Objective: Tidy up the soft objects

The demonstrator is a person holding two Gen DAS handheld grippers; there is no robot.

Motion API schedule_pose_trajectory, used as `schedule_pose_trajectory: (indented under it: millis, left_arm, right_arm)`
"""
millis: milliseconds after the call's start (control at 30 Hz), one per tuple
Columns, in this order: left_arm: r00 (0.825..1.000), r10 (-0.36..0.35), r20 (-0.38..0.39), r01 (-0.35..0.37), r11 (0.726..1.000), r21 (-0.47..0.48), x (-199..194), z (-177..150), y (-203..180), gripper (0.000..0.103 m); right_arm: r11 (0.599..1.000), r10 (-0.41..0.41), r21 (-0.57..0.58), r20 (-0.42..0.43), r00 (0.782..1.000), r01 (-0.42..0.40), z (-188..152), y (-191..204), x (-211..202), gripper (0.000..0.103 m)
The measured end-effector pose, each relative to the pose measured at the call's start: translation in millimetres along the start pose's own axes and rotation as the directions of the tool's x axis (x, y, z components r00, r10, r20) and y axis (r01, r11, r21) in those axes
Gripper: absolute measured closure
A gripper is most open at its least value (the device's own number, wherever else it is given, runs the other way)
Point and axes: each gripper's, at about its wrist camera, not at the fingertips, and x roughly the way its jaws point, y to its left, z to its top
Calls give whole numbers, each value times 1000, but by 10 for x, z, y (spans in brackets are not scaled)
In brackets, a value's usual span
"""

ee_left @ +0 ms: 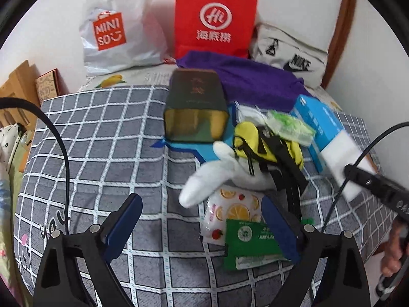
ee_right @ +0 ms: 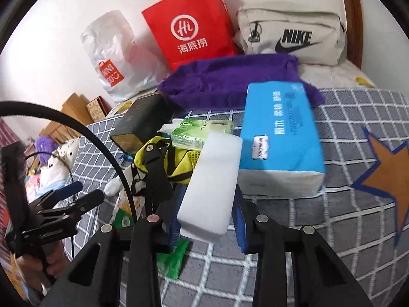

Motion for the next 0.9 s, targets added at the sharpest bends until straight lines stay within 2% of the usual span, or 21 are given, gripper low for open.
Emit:
schedule_pose_trajectory:
  millis: [167, 267, 300, 367, 500, 600, 833, 900]
  left_arm:
    - [998, -44, -55, 47, 997, 55, 62, -140, -103, 10]
    - [996, 9, -92, 0, 995, 97, 130, -233, -166, 10]
    - [995, 2, -103, 9, 994, 108, 125, -263, -179, 10]
    - [996, -34, -85, 46, 990, 133, 49, -313, -206, 9]
    - [997, -26, -73, 41, 976, 212, -57, -344, -297, 9]
    - [996, -11, -90, 26, 985, 169, -2, -245, -289, 9]
    - [996, -78, -46, 82, 994, 73, 129, 222, -381, 10]
    - [991, -125, -46, 128, 990, 66, 148, 304, -486, 10]
  right_arm:
    - [999, -7, -37, -1, 1000, 7, -95, -47, -214, 70]
    - [996, -51, -73, -1, 999, 51, -178, -72, -274, 70]
    - [995, -56, -80, -3, 998, 56, -201, -89, -286, 70]
    - [995, -58, -76, -14, 998, 57, -244, -141, -300, 70]
    - [995, -70, -73, -16, 997, 69, -292, -231, -338, 70]
    - [997, -62, -48, -12, 998, 61, -298, -299, -365, 70]
    - [997, -61, -53, -4, 998, 61, -278, -307, -396, 70]
    - [997, -65, -51, -4, 998, 65, -269, -323, -392, 70]
